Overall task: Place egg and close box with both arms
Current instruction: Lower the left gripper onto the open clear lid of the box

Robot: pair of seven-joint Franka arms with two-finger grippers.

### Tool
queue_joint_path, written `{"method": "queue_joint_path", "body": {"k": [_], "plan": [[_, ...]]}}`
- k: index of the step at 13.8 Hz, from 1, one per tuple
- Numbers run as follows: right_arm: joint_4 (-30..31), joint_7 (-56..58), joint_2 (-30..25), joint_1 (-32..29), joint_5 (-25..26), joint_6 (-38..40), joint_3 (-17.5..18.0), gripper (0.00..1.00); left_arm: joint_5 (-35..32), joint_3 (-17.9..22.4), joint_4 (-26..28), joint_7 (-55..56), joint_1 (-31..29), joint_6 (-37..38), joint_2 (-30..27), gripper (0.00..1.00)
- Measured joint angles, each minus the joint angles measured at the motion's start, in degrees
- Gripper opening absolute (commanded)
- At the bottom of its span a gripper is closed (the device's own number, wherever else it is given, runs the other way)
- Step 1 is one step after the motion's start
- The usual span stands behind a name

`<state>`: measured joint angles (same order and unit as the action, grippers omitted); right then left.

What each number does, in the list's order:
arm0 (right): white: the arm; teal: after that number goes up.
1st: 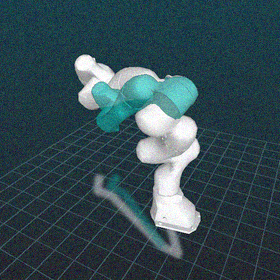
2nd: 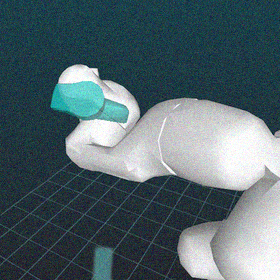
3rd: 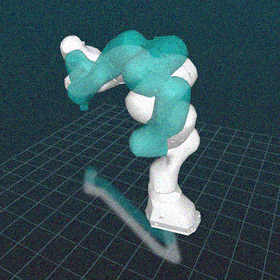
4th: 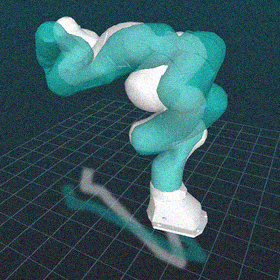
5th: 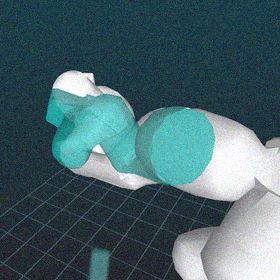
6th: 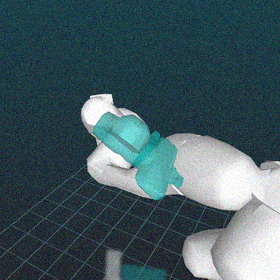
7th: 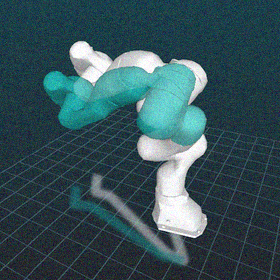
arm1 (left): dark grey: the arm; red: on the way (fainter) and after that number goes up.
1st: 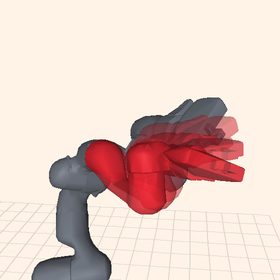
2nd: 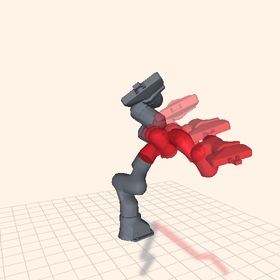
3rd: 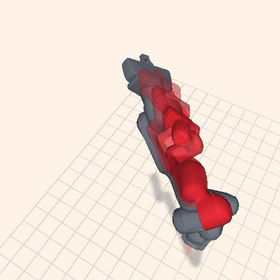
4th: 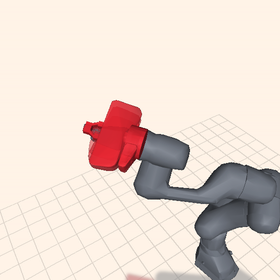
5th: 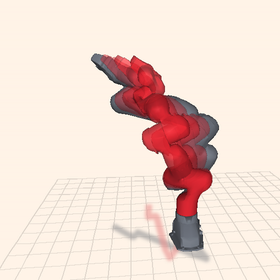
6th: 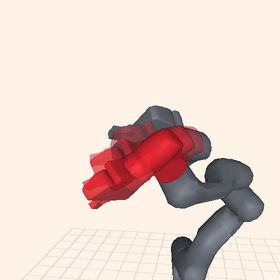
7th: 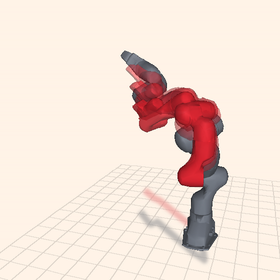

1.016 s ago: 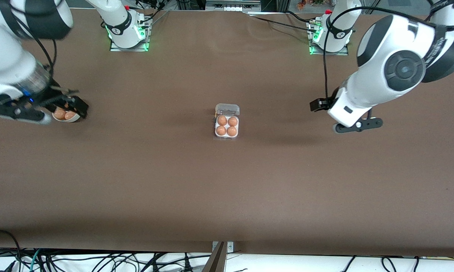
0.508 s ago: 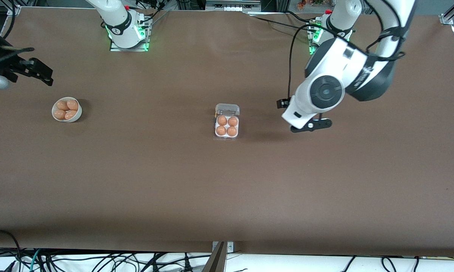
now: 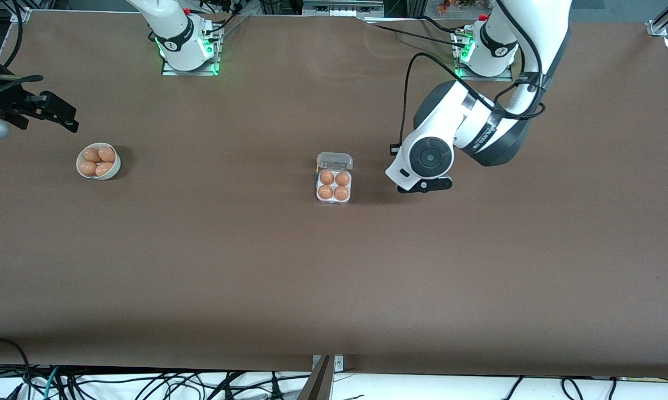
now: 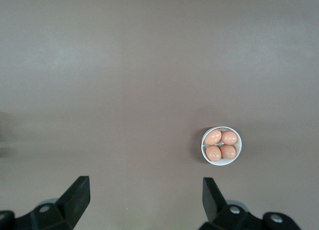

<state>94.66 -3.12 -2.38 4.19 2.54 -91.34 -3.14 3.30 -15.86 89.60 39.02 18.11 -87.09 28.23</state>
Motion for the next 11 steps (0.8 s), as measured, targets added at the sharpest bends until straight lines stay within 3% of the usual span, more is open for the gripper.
{"method": "queue_joint_path", "body": {"k": [11], "plan": [[0.0,0.0,1.2,0.0,-2.1,-1.7,-0.2,1.0,14.7,-0.1,-0.5,0.6,3.3,-3.7,4.3,0.17]]}}
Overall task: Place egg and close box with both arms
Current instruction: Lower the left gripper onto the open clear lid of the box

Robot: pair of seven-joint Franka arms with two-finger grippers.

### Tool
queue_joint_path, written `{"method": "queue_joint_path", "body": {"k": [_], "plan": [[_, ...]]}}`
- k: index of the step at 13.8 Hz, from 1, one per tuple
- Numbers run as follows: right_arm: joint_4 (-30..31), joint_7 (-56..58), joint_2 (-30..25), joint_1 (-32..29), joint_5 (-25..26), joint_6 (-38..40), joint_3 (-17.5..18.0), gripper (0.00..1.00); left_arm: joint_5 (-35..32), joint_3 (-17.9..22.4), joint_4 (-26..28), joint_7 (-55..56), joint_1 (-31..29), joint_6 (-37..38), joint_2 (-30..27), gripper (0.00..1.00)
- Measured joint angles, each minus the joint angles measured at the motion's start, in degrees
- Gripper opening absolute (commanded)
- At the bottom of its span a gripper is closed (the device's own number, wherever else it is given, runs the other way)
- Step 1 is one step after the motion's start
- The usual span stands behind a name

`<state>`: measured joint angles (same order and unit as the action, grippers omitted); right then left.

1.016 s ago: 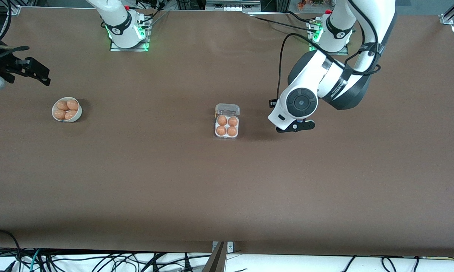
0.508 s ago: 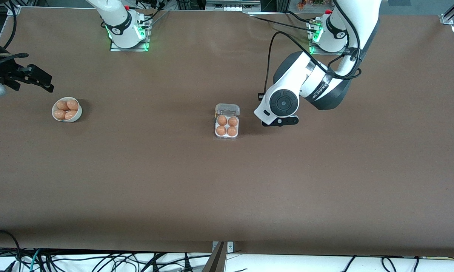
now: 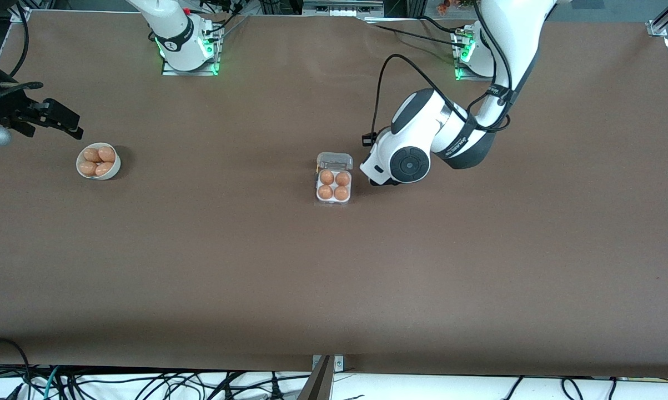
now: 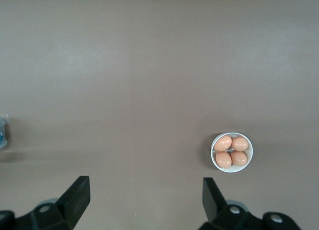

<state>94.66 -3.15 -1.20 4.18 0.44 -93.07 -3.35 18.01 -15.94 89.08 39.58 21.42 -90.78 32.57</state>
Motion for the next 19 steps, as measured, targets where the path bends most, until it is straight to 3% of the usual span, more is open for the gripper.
{"method": "queue_joint_path", "body": {"k": [5,10,19], "plan": [[0.0,0.0,0.1,0.2,0.0,-0.1,0.1,1.0,5.2,0.0,-0.2,0.3,1.6,-8.9,0.5,0.16],[0.0,0.0,0.1,0.2,-0.1,-0.2,0.1,1.0,5.5,0.0,-0.2,0.4,3.9,-11.9,2.9,0.09],[0.0,0.0,0.1,0.3,-0.2,-0.2,0.1,1.0,6.1,0.0,-0.9,0.7,5.8,-17.8,4.3,0.09]]}}
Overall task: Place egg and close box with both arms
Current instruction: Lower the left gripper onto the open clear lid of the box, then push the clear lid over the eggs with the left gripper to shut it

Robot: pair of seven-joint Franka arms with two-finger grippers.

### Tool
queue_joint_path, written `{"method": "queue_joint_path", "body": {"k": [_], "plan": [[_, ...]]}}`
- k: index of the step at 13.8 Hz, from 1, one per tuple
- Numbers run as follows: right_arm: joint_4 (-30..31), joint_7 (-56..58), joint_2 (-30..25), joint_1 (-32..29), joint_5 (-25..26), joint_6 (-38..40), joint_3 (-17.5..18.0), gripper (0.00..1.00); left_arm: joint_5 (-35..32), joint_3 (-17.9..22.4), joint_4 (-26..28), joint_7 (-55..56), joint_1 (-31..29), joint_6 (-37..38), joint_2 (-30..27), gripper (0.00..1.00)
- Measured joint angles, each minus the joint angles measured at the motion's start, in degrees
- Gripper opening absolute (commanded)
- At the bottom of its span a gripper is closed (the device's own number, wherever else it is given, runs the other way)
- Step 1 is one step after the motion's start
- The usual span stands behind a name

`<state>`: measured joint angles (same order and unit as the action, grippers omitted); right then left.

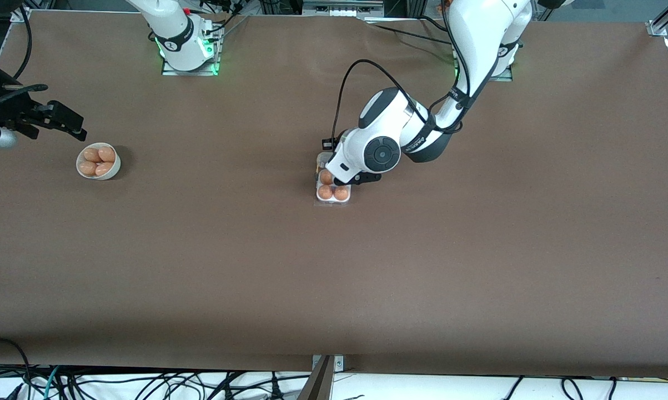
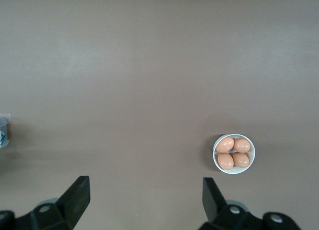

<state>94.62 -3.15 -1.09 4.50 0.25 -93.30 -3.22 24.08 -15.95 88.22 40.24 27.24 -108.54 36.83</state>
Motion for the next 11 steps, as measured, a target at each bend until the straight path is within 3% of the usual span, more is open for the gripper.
{"method": "queue_joint_path", "body": {"k": [11], "plan": [[0.0,0.0,0.0,0.0,0.0,0.0,0.0,1.0,0.0,0.1,-2.2,0.1,0.0,-0.1,0.4,0.09]]}}
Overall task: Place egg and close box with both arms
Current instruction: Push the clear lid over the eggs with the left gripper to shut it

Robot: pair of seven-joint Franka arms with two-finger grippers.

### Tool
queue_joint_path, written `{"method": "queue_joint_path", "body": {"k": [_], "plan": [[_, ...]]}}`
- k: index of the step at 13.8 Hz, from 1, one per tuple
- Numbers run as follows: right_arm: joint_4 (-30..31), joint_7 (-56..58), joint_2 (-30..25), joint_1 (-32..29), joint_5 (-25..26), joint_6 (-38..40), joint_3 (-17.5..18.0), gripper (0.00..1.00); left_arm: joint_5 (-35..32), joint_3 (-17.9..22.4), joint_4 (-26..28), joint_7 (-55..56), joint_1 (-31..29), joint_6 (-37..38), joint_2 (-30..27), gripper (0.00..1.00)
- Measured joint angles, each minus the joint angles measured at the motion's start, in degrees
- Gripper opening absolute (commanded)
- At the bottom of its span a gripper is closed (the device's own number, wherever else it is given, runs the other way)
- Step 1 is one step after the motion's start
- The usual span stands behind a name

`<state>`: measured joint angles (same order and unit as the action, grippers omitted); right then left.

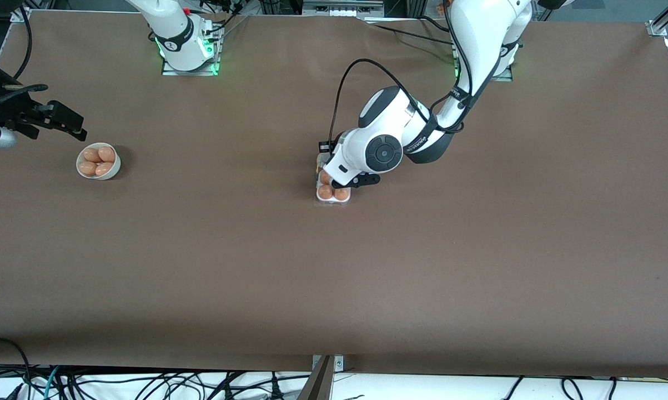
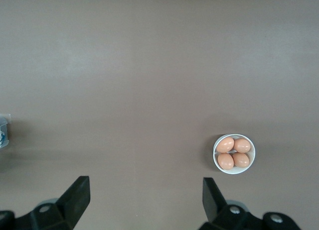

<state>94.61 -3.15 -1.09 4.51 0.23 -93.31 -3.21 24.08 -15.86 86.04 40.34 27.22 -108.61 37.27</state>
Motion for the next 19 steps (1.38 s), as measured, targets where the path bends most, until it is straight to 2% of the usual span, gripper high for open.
{"method": "queue_joint_path", "body": {"k": [8,16,19], "plan": [[0.0,0.0,0.0,0.0,0.0,0.0,0.0,1.0,0.0,0.2,-0.3,0.0,0.6,-0.3,1.6,0.08],[0.0,0.0,0.0,0.0,-0.1,0.0,0.0,1.0,0.0,0.8,-3.2,0.0,0.5,-0.6,1.6,0.08],[0.0,0.0,0.0,0.0,-0.1,0.0,0.0,1.0,0.0,0.8,-3.2,0.0,0.6,-0.6,1.6,0.06]]}}
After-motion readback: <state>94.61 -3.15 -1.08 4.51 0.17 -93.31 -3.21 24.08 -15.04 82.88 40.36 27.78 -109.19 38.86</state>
